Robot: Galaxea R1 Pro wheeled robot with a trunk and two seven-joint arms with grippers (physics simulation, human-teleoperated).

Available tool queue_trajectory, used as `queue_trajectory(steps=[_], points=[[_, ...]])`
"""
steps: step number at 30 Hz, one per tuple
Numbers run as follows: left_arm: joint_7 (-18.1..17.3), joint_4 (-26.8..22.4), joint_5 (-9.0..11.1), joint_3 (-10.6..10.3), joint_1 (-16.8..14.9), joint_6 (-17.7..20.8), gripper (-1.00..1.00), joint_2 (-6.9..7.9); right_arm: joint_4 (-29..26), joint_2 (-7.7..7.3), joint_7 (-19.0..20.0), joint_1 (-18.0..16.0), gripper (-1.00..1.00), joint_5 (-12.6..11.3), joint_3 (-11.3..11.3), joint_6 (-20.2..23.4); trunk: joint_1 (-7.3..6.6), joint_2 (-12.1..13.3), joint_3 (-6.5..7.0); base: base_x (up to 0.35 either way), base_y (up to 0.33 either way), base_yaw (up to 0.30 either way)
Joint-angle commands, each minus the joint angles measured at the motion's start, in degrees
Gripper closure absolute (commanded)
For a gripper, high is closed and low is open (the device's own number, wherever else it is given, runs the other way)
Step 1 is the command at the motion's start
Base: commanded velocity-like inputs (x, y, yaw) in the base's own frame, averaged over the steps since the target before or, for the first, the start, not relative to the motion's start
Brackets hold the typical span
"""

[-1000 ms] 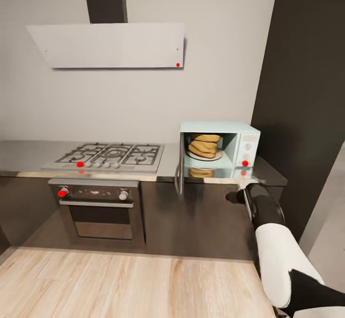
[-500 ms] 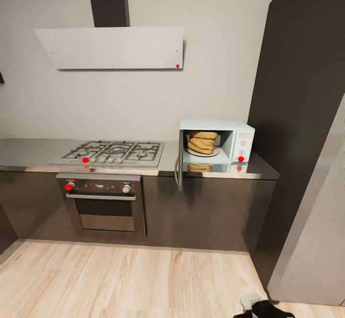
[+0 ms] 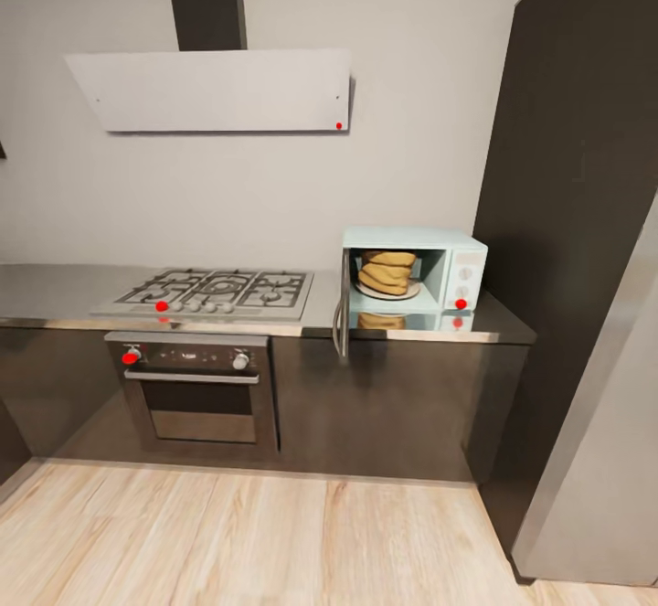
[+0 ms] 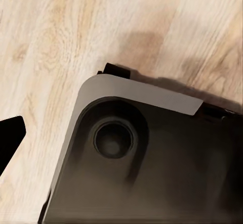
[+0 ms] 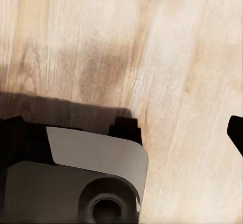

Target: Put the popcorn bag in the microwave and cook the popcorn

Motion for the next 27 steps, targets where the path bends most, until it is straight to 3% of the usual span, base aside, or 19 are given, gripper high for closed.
queue_trajectory(steps=[1, 14, 27], points=[[0.0, 0.0, 0.4, 0.0, 0.0, -0.1, -1.0, 0.0, 0.1, 0.01, 0.1, 0.5, -1.0, 0.5, -0.5, 0.1, 0.02, 0.0, -0.05, 0.276, 0.0, 0.0], [0.0, 0.1, 0.7, 0.4, 0.0, 0.0, -1.0, -0.15, 0.1, 0.2, 0.2, 3.8, -1.0, 0.6, -0.4, -2.6, 0.02, 0.0, -0.05, 0.316, 0.0, 0.0], [0.0, 0.1, 0.6, 0.4, 0.0, -0.1, -1.0, -0.13, 0.1, 0.18, 0.8, 4.2, -1.0, 0.7, -0.4, -2.4, 0.02, 0.0, -0.05, 0.321, 0.0, 0.0]])
